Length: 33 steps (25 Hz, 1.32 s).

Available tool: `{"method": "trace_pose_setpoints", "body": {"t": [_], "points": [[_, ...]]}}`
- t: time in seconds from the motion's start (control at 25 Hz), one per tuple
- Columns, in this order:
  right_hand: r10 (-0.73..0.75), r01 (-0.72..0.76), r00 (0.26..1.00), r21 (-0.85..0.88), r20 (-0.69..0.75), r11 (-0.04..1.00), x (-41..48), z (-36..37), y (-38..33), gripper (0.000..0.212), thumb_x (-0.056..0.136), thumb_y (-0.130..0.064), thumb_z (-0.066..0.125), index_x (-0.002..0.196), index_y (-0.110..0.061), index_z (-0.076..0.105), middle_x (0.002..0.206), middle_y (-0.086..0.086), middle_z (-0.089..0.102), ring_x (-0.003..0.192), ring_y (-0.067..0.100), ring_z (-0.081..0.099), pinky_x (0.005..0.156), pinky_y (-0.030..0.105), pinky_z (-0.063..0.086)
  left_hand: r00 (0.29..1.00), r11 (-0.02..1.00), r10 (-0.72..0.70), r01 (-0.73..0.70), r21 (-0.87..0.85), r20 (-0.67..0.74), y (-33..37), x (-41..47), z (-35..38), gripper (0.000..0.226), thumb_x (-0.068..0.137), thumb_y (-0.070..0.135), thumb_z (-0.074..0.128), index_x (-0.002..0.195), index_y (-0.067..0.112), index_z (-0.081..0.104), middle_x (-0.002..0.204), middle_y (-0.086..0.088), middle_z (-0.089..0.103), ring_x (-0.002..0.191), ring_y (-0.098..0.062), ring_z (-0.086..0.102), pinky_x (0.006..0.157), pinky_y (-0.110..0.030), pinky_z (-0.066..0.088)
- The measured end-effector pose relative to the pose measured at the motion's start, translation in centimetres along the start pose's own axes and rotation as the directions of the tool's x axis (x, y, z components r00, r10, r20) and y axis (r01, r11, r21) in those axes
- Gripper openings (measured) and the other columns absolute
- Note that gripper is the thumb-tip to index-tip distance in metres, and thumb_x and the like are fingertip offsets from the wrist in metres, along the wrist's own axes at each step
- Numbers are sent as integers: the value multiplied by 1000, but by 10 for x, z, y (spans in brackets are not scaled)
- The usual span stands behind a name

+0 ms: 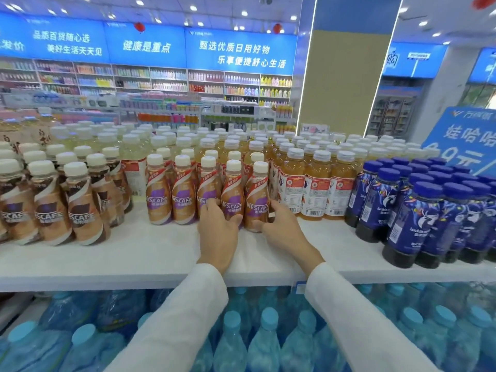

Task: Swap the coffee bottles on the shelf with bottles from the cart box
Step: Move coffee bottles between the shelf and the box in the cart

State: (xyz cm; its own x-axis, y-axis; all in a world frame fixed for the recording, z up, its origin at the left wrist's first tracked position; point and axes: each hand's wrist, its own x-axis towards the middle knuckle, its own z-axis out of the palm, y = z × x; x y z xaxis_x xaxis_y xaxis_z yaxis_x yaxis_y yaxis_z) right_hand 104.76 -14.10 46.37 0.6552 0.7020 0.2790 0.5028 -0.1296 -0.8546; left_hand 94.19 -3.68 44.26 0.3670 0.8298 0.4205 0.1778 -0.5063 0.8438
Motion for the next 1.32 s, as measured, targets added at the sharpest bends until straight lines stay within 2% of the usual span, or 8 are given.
{"method": "trace_pose_setpoints", "body": {"t": [0.2,0.36,0.56,0.8,1.0,1.12,1.24,1.32], "points": [[60,-59,998,33,-32,998,15,2,11,63,84,-18,80,135,-20,43,125,-5,58,111,12,56,92,26,46,997,993,37,-30,112,-68,-2,5,14,40,85,24,78,114,14,52,119,-7,54,110,-25,54,94,-40,50],[64,-65,997,-4,-41,998,20,3,16,60,86,-19,77,135,-23,42,134,-2,57,116,14,55,96,29,47,998,993,14,-6,116,-69,-1,8,16,41,87,26,77,116,14,51,120,-7,55,111,-24,55,95,-38,50],[66,-66,996,-2,-57,998,19,6,19,62,89,-17,75,140,-19,42,138,-1,56,112,8,53,79,13,42,998,992,2,7,128,-68,-2,8,17,43,89,31,75,119,16,50,121,-6,57,111,-24,57,96,-41,54],[70,-71,995,-11,-67,997,18,9,20,63,90,-21,74,144,-20,40,141,-1,54,125,16,54,97,27,47,997,994,-23,31,105,-71,-3,9,18,44,89,33,75,120,19,49,122,-4,58,111,-22,59,96,-42,55],[61,-65,995,-54,-81,996,2,5,12,56,92,-28,71,142,-22,46,137,-4,56,123,17,55,104,38,50,998,989,-65,67,132,-21,0,-1,6,43,88,38,75,121,19,54,120,-2,64,109,-21,62,93,-36,54],[47,-54,998,-139,-50,989,-22,-4,10,46,94,-32,67,136,-24,51,136,-5,56,116,14,56,99,34,49,999,976,-35,35,215,1,1,-20,-15,39,92,45,68,121,22,58,120,3,67,108,-18,62,90,-32,48],[-22,8,999,-315,-42,949,-54,-10,15,38,99,-35,58,136,-26,53,140,-8,54,121,13,55,104,33,45,999,959,-44,49,278,-24,0,-49,-40,37,98,47,57,128,24,58,124,5,66,114,-16,60,99,-34,44],[-88,68,995,-348,-43,935,-79,-9,13,37,101,-36,52,137,-26,53,142,-10,52,124,12,53,106,33,42,999,969,-23,35,245,-49,-6,-74,-63,36,99,46,54,128,25,60,122,10,65,115,-13,58,101,-31,43]]}}
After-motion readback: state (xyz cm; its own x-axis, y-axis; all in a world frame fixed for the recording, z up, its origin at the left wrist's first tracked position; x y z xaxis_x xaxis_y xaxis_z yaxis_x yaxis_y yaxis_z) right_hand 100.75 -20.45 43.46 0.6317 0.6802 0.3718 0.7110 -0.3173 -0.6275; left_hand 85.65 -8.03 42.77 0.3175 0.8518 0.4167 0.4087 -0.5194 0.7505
